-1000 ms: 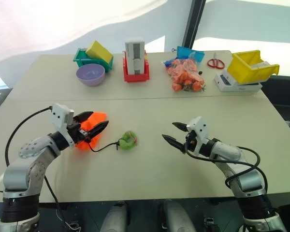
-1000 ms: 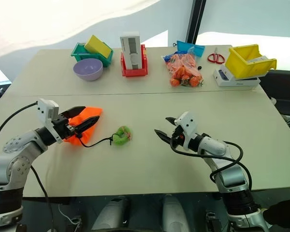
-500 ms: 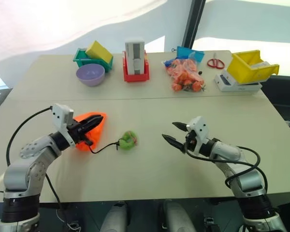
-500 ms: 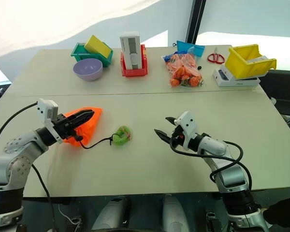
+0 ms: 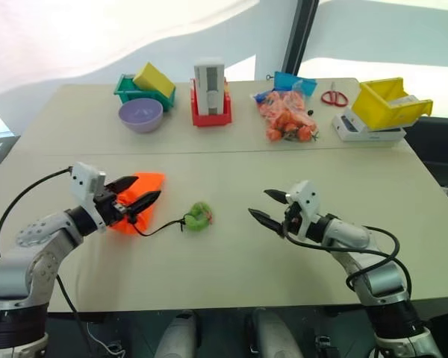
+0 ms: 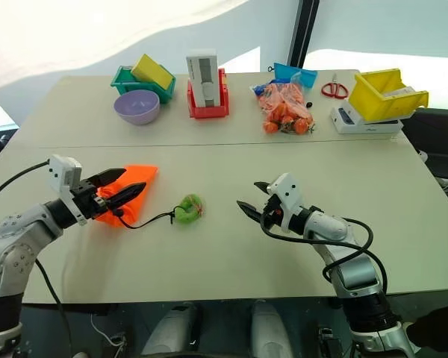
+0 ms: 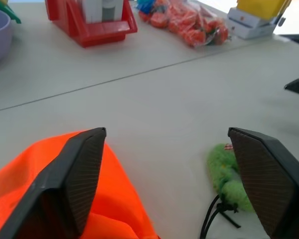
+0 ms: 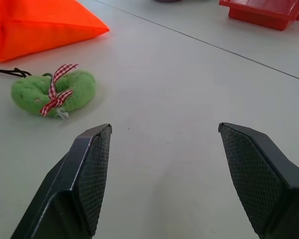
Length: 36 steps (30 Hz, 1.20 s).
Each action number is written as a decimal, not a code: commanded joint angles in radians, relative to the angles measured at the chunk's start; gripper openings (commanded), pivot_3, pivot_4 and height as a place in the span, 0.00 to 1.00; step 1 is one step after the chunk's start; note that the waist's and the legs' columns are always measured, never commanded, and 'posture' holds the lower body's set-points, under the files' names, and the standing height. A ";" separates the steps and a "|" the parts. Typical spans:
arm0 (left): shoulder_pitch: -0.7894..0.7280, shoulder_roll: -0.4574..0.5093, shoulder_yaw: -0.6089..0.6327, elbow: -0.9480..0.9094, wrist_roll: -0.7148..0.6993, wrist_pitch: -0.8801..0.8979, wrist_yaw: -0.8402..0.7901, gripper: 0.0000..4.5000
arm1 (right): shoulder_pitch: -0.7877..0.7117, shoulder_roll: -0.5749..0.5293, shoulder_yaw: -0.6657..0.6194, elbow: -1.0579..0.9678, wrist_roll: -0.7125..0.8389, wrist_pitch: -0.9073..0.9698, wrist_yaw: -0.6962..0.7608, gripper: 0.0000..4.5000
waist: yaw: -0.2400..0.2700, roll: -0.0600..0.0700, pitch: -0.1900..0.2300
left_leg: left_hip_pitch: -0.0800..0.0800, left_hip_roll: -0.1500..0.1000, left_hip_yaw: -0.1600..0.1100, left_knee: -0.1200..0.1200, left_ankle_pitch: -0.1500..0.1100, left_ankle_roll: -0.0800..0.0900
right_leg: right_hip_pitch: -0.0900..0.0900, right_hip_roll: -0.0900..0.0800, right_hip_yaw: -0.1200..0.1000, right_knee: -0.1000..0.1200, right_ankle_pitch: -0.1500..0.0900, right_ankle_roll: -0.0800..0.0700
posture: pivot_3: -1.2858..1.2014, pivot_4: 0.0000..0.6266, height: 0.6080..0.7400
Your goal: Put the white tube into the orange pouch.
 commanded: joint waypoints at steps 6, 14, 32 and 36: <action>-0.020 0.005 -0.078 -0.096 0.051 -0.018 0.039 0.07 | -0.009 0.006 0.000 -0.034 0.003 -0.011 0.002 0.80 | 0.000 0.000 0.000 | 0.000 0.000 0.000 0.000 0.000 0.000 | 0.000 0.000 0.000 0.000 0.000 0.000 | 0.52 0.24 1.00; -0.092 -0.032 -0.199 -0.224 0.111 -0.033 0.103 0.07 | -0.011 0.003 -0.002 -0.034 0.006 -0.006 0.006 0.80 | 0.001 0.000 0.000 | 0.000 0.000 0.000 0.000 0.000 0.000 | 0.000 0.000 0.000 0.000 0.000 0.000 | 0.52 0.24 1.00; -0.029 0.038 0.186 -0.084 -0.029 -0.039 0.113 0.07 | -0.012 -0.006 -0.025 -0.001 -0.001 -0.028 0.016 0.80 | -0.003 0.000 0.000 | 0.000 0.001 0.000 0.000 0.000 0.000 | 0.000 0.002 0.000 0.000 0.000 0.000 | 0.52 0.24 1.00; 0.091 0.083 0.321 0.086 0.045 -0.125 0.089 0.07 | -0.010 -0.007 -0.061 0.043 -0.002 -0.069 0.007 0.80 | -0.006 0.000 0.000 | 0.000 0.001 0.001 -0.001 0.000 0.000 | -0.001 0.001 0.000 -0.001 0.000 -0.001 | 0.52 0.24 1.00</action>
